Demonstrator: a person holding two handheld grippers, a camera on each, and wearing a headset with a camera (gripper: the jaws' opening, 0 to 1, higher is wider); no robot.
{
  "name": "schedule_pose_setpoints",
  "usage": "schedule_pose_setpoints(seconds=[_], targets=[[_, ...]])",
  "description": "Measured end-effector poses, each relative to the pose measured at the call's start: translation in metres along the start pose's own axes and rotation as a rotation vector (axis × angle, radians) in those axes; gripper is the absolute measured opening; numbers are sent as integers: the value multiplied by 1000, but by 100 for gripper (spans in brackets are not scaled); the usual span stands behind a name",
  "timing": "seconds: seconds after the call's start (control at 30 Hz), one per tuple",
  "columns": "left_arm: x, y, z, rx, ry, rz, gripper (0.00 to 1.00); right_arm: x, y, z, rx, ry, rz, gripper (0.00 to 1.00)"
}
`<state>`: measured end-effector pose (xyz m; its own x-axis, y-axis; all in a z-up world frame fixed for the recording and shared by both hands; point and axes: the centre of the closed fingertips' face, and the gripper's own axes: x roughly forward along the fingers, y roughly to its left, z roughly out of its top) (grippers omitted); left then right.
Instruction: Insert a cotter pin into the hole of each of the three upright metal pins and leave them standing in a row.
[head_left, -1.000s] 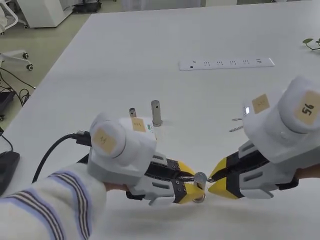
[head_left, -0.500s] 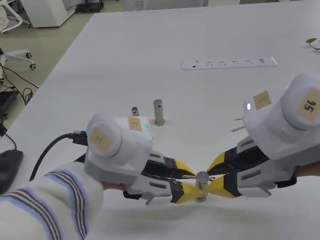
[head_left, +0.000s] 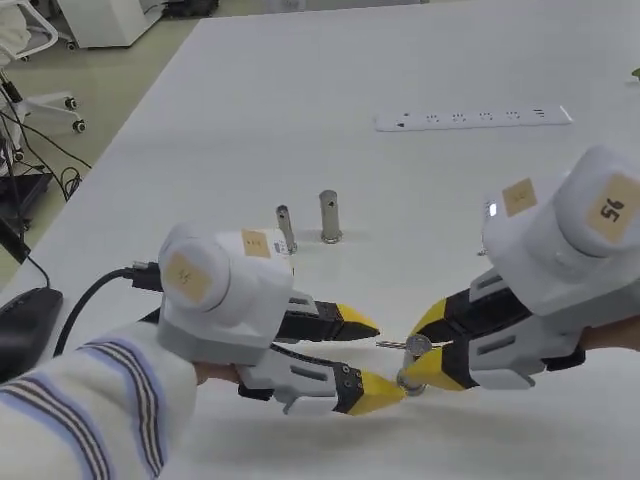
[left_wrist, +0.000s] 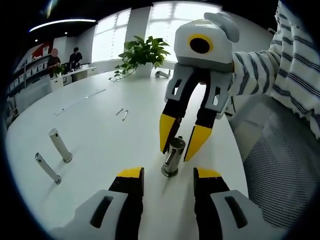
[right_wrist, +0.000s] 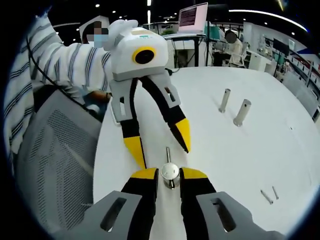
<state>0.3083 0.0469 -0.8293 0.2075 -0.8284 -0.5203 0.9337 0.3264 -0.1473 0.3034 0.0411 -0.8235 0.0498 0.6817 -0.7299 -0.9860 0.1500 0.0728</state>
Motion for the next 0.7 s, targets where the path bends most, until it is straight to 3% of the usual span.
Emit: schedule_pose_setpoints(seconds=[0.7], targets=[[-9,4,-2,-52,-23,36,46,5,-1,-1,-57,10,-9,14]])
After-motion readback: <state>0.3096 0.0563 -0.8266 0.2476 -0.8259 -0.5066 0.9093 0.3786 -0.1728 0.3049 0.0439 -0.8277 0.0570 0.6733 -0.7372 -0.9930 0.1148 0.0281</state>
